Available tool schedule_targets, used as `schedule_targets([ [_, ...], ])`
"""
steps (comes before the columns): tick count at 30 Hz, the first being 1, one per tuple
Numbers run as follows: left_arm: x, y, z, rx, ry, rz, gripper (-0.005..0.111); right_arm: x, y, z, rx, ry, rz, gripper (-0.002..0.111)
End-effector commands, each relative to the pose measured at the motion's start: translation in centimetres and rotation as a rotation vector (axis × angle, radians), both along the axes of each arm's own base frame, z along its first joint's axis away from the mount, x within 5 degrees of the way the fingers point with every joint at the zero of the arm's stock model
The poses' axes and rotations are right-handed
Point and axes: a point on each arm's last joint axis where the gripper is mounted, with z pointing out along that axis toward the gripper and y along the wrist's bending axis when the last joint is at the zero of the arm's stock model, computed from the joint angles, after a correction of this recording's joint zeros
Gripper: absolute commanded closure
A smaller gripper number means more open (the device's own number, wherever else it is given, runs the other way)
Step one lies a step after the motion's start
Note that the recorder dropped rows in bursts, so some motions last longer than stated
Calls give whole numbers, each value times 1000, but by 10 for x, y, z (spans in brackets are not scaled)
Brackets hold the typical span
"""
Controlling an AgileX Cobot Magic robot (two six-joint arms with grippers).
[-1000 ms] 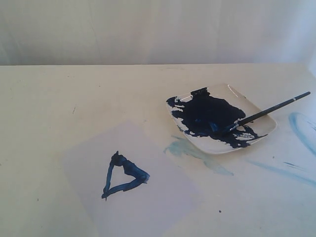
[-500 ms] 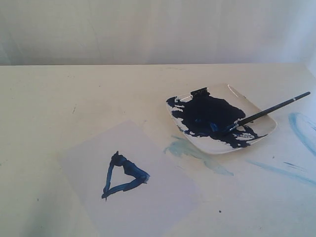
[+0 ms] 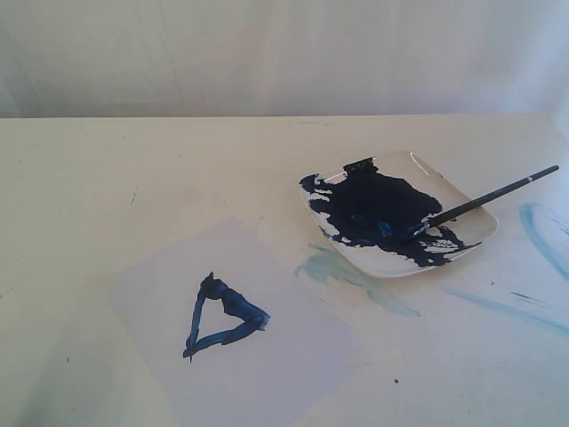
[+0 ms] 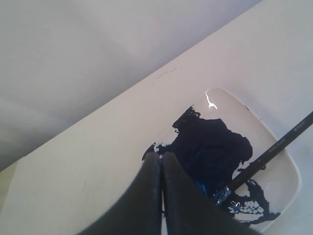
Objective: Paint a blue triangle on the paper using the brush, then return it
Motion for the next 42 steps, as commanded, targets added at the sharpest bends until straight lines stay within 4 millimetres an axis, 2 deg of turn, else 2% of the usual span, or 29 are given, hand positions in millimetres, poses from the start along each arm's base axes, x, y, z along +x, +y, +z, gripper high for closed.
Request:
schedule_targets([
  [1, -1, 0, -3, -5, 21, -2, 107, -2, -1, 1, -5, -11, 1, 108],
  [14, -1, 1, -3, 40, 22, -1, 107, -2, -1, 1, -5, -11, 1, 108],
  [20, -1, 2, -3, -13, 24, 28, 107, -2, -1, 1, -5, -11, 1, 108],
  [25, 1, 2, 1, -16, -21, 30, 107, -2, -1, 1, -5, -11, 1, 108],
  [42, 1, 2, 1, -16, -18, 30, 107, -1, -1, 1, -6, -11, -2, 108],
])
